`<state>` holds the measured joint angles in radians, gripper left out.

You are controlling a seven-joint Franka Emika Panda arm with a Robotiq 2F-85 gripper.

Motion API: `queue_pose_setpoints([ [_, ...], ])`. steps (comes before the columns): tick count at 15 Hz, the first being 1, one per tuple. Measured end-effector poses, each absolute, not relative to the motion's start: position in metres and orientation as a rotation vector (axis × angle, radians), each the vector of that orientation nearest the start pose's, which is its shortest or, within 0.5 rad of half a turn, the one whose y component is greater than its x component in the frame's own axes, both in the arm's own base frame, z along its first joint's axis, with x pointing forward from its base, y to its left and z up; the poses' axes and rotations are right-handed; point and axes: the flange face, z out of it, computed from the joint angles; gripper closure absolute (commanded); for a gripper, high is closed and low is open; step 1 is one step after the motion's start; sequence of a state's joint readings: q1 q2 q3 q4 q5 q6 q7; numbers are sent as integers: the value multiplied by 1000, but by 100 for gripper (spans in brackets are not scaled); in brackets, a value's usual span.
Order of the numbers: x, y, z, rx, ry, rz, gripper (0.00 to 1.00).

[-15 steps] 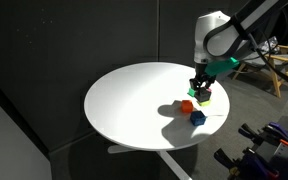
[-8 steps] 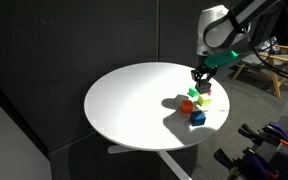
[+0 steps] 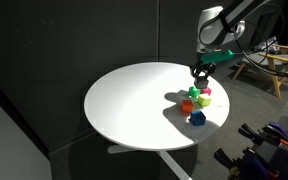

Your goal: Put the grey toy block on top of the three aligned toy blocks

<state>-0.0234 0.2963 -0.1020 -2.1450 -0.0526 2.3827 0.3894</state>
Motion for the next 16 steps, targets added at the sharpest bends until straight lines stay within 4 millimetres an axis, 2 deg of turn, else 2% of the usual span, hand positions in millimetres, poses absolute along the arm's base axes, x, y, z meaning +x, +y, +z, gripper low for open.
queue_pose_setpoints([
  [6, 570, -92, 250, -3104, 830, 119, 73],
  [16, 557, -119, 242, -3097, 912, 246, 73],
])
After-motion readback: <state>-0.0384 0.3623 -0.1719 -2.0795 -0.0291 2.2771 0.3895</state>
